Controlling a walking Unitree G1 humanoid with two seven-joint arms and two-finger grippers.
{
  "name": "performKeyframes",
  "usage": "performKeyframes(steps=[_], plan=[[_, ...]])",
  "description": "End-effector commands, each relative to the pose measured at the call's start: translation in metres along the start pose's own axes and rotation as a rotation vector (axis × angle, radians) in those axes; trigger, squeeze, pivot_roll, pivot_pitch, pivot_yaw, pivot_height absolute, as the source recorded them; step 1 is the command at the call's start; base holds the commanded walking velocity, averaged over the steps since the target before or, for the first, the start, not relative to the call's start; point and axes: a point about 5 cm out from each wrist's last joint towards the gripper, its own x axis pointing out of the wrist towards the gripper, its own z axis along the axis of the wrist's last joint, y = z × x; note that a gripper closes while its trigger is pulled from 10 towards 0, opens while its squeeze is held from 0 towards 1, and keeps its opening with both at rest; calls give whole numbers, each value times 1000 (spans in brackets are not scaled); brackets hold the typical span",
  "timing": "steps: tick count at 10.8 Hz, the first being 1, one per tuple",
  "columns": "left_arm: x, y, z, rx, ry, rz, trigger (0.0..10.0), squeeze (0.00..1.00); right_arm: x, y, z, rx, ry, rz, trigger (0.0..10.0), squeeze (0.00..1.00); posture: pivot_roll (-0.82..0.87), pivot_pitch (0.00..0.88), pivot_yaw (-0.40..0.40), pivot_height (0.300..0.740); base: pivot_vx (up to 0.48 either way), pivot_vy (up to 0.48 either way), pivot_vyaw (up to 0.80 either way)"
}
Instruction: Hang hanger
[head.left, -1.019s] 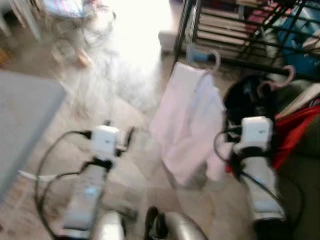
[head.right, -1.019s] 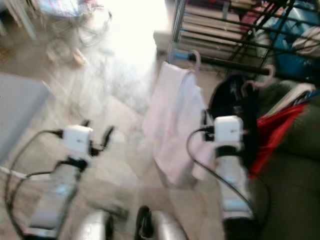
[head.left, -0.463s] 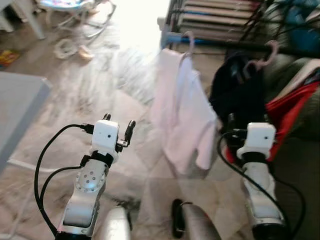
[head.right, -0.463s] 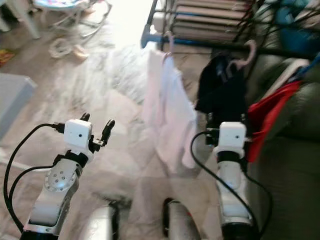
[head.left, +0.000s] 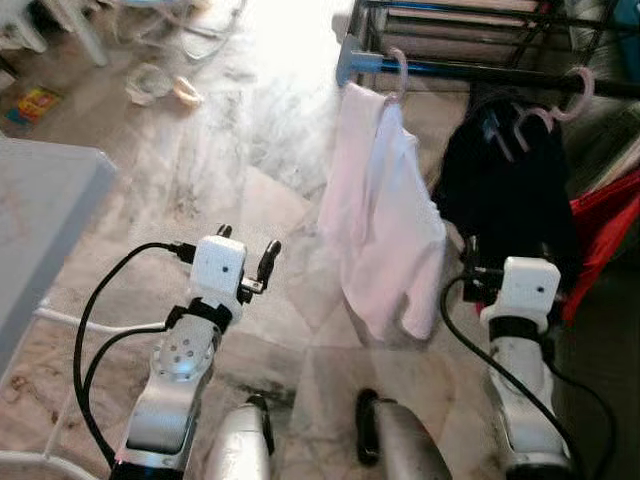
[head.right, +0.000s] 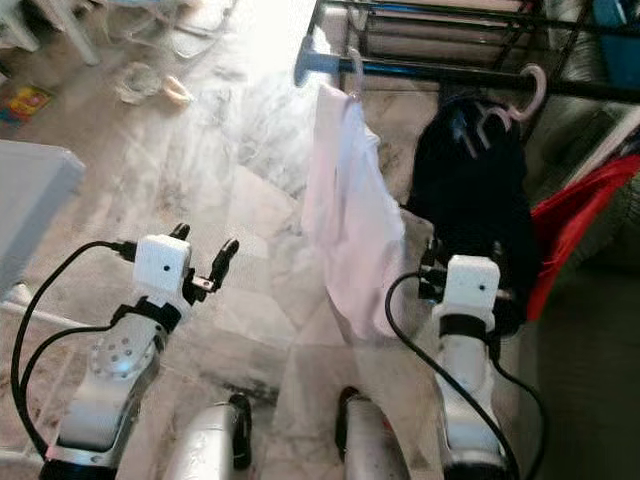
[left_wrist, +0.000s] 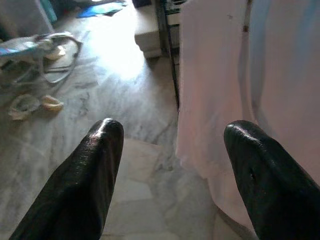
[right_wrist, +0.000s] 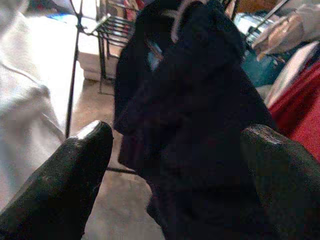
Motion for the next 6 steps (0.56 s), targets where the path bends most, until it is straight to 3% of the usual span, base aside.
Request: performKeyframes(steps=[1,3,5,6], plan=[[2,-2,0,-2,0,-1,10000,0,-4,3,0,1,9,30,10000,1000,-15,342,21,740,0,0,-800],[1,-12,0,-23,10,-22,10000,0,-3,-9,0,-22,2,-7,10000,1000,-51,355,69,740,0,0,-800],[6,-26,1,-29,10,-116,10000,0,-18,-28,-1,-45,12,-120,10000,1000,-110,354,138,740,0,0,-725],[14,-25,3,-14,-1,-124,10000,0,-24,-31,0,-45,16,-163,10000,1000,-112,351,156,740,0,0,0]])
